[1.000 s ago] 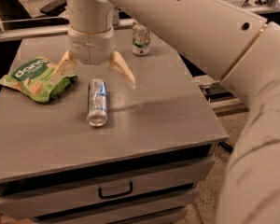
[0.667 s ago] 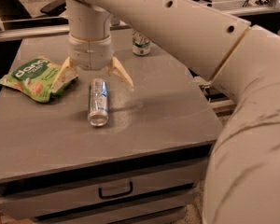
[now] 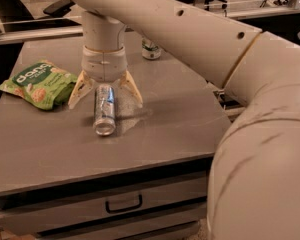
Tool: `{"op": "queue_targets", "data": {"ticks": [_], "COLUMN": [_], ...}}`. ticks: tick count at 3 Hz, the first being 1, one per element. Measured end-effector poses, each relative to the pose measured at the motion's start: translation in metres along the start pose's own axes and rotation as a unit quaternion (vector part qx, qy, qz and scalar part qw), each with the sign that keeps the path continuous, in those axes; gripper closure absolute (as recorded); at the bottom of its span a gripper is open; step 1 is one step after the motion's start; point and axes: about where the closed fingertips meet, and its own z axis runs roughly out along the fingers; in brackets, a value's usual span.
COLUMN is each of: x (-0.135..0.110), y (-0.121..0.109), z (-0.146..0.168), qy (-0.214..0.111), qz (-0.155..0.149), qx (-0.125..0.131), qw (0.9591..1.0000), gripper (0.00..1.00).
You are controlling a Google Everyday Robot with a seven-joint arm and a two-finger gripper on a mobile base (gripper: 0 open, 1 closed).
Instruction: Pick redbull can
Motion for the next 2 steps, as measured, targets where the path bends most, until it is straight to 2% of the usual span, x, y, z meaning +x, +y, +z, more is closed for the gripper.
{"op": "queue_targets", "data": {"ticks": [1, 2], "x": [0.0004, -0.0088], "y": [-0.0010, -0.0053], "z": [-0.0027, -0.0031], "qy": [0.002, 0.001], "qz": [0.012, 0.014], "qx": [0.007, 0.012], "qw": [0.9999, 0.9998], "gripper": [0.46, 0.69]}}
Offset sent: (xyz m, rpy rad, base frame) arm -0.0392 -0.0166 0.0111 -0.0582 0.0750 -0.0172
